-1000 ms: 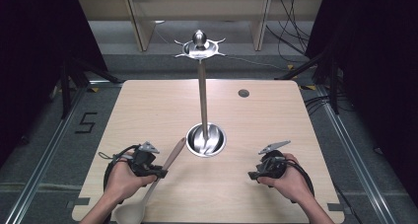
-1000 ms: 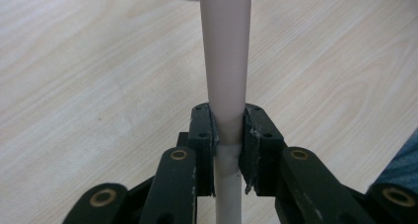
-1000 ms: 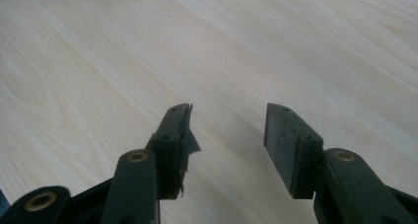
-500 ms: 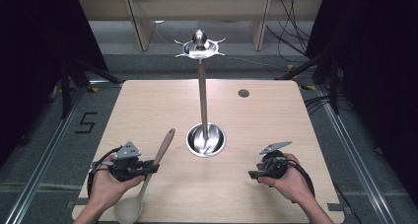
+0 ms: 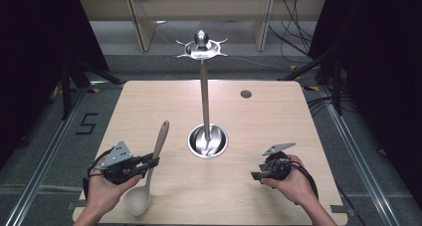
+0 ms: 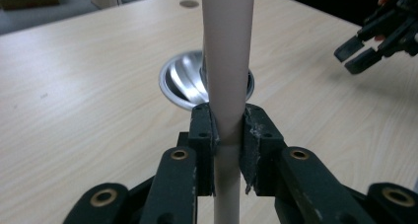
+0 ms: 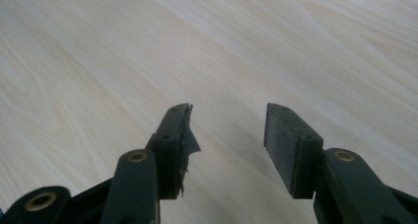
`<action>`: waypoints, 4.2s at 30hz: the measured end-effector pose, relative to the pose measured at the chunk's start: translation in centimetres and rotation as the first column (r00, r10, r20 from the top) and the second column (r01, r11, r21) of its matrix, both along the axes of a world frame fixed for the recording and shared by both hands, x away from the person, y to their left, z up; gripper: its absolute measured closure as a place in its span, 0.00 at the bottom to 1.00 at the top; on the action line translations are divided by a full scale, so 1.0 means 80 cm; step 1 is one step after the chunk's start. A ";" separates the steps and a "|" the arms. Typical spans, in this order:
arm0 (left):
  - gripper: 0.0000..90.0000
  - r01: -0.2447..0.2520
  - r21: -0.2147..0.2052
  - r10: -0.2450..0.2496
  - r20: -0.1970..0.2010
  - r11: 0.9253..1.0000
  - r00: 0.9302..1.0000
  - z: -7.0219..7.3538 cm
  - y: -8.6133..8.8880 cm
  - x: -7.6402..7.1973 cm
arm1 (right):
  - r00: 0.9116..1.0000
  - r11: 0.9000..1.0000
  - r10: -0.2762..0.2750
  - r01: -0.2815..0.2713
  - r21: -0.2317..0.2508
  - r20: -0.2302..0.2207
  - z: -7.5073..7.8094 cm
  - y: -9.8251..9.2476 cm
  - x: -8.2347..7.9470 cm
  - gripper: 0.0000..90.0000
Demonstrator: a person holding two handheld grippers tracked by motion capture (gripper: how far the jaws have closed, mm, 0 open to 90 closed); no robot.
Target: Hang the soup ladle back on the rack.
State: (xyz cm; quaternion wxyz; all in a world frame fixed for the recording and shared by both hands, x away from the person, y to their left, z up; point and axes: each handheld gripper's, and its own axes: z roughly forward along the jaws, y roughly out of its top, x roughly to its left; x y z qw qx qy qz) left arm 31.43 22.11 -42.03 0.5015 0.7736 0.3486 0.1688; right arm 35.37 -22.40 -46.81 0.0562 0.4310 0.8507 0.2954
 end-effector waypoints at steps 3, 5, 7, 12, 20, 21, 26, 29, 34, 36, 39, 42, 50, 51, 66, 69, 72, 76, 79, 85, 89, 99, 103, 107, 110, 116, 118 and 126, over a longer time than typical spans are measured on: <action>0.84 -0.007 -0.032 0.008 0.035 0.999 0.999 0.003 -0.001 0.000 | 1.000 1.000 -0.004 0.004 -0.009 -0.012 0.001 0.000 0.000 0.59; 0.84 -0.005 -0.043 0.007 0.053 0.999 0.999 0.006 -0.001 0.000 | 1.000 1.000 0.000 0.000 -0.011 -0.007 0.001 -0.001 0.000 0.59; 0.84 -0.007 -0.059 0.011 0.068 0.998 0.998 0.009 -0.002 0.001 | 1.000 1.000 0.000 0.000 -0.009 -0.003 0.002 -0.001 0.000 0.59; 0.84 0.002 -0.071 0.004 0.088 0.997 0.996 0.013 -0.004 0.003 | 1.000 1.000 -0.001 0.001 -0.009 -0.003 0.002 -0.001 0.000 0.59; 0.84 0.004 -0.081 0.006 0.116 0.997 0.993 0.027 -0.014 0.004 | 1.000 1.000 0.002 -0.002 -0.010 0.014 0.002 -0.002 0.001 0.59; 0.84 -0.003 -0.076 0.012 0.119 0.997 0.993 0.029 -0.016 0.004 | 1.000 1.000 0.002 -0.002 -0.010 0.014 0.002 -0.002 0.001 0.59; 0.84 0.017 -0.084 -0.006 0.137 0.996 0.990 0.040 -0.025 0.008 | 1.000 1.000 -0.002 0.002 -0.006 0.012 0.002 -0.002 0.001 0.59; 0.84 0.028 -0.077 -0.016 0.148 0.997 0.989 0.046 -0.026 0.010 | 1.000 1.000 -0.010 0.010 -0.001 0.006 0.003 -0.002 0.000 0.59; 0.84 0.054 -0.091 -0.038 0.169 0.994 0.985 0.053 -0.024 0.017 | 1.000 1.000 -0.016 0.015 0.011 0.020 0.001 -0.002 0.000 0.59; 0.84 0.080 -0.095 -0.062 0.178 0.992 0.982 0.056 -0.022 0.020 | 1.000 1.000 -0.016 0.015 0.008 0.025 0.001 -0.002 0.000 0.59; 0.84 0.127 -0.101 -0.107 0.181 0.987 0.978 0.060 -0.018 0.026 | 0.999 1.000 -0.013 0.013 0.008 0.029 0.001 -0.003 0.001 0.59; 0.84 0.172 -0.095 -0.153 0.180 0.980 0.972 0.063 -0.013 0.035 | 1.000 1.000 -0.008 0.008 -0.004 0.021 0.002 -0.003 0.001 0.59; 0.84 0.251 -0.068 -0.232 0.207 0.966 0.950 0.081 0.002 0.054 | 0.999 1.000 -0.010 0.010 0.003 0.030 0.001 -0.004 0.001 0.59; 0.84 0.266 -0.063 -0.248 0.208 0.962 0.946 0.084 0.004 0.058 | 0.999 1.000 -0.013 0.013 0.006 0.031 0.001 -0.004 0.001 0.59; 0.84 0.288 -0.066 -0.269 0.208 0.955 0.940 0.094 0.006 0.081 | 0.999 1.000 -0.013 0.013 0.001 0.032 0.003 -0.006 0.001 0.59; 0.84 0.290 -0.070 -0.270 0.212 0.954 0.939 0.096 0.005 0.085 | 0.999 1.000 -0.013 0.013 0.002 0.034 0.003 -0.006 0.000 0.59; 0.84 0.300 -0.076 -0.278 0.217 0.951 0.936 0.099 0.005 0.088 | 0.999 1.000 -0.011 0.011 0.002 0.038 0.004 -0.007 0.000 0.59; 0.84 0.311 -0.076 -0.289 0.217 0.947 0.932 0.103 0.004 0.092 | 0.999 1.000 -0.017 0.017 -0.002 0.038 0.003 -0.008 -0.001 0.59; 0.84 0.321 -0.073 -0.299 0.213 0.944 0.930 0.107 0.004 0.097 | 0.999 1.000 -0.026 0.026 -0.002 0.034 0.003 -0.008 -0.003 0.59; 0.84 0.340 -0.065 -0.321 0.204 0.938 0.925 0.115 0.001 0.108 | 0.999 0.999 -0.033 0.034 -0.006 0.036 0.002 -0.012 -0.007 0.59; 0.84 0.352 -0.067 -0.333 0.205 0.934 0.921 0.121 -0.001 0.117 | 0.999 0.999 -0.033 0.034 -0.013 0.043 0.000 -0.016 -0.010 0.59; 0.84 0.361 -0.065 -0.343 0.196 0.930 0.919 0.134 -0.009 0.133 | 0.998 0.998 -0.062 0.062 -0.007 0.028 0.001 -0.021 -0.016 0.59; 0.84 0.356 -0.078 -0.336 0.193 0.931 0.922 0.140 -0.008 0.140 | 0.998 0.998 -0.061 0.061 -0.007 0.025 0.001 -0.020 -0.016 0.59; 0.84 0.356 -0.080 -0.336 0.190 0.931 0.922 0.144 -0.008 0.144 | 0.998 0.998 -0.057 0.057 -0.008 0.028 0.001 -0.021 -0.015 0.59; 0.84 0.356 -0.084 -0.336 0.189 0.931 0.923 0.147 -0.010 0.146 | 0.998 0.998 -0.061 0.061 -0.006 0.025 0.001 -0.020 -0.016 0.59; 0.84 0.356 -0.089 -0.336 0.180 0.930 0.924 0.151 -0.012 0.153 | 0.998 0.998 -0.054 0.054 -0.008 0.030 0.001 -0.021 -0.015 0.59; 0.84 0.356 -0.091 -0.337 0.179 0.930 0.924 0.151 -0.013 0.155 | 0.998 0.999 -0.052 0.053 -0.008 0.032 0.001 -0.021 -0.015 0.59; 0.84 0.363 -0.086 -0.344 0.174 0.928 0.923 0.156 -0.018 0.160 | 0.998 0.999 -0.052 0.053 -0.009 0.032 0.001 -0.021 -0.015 0.59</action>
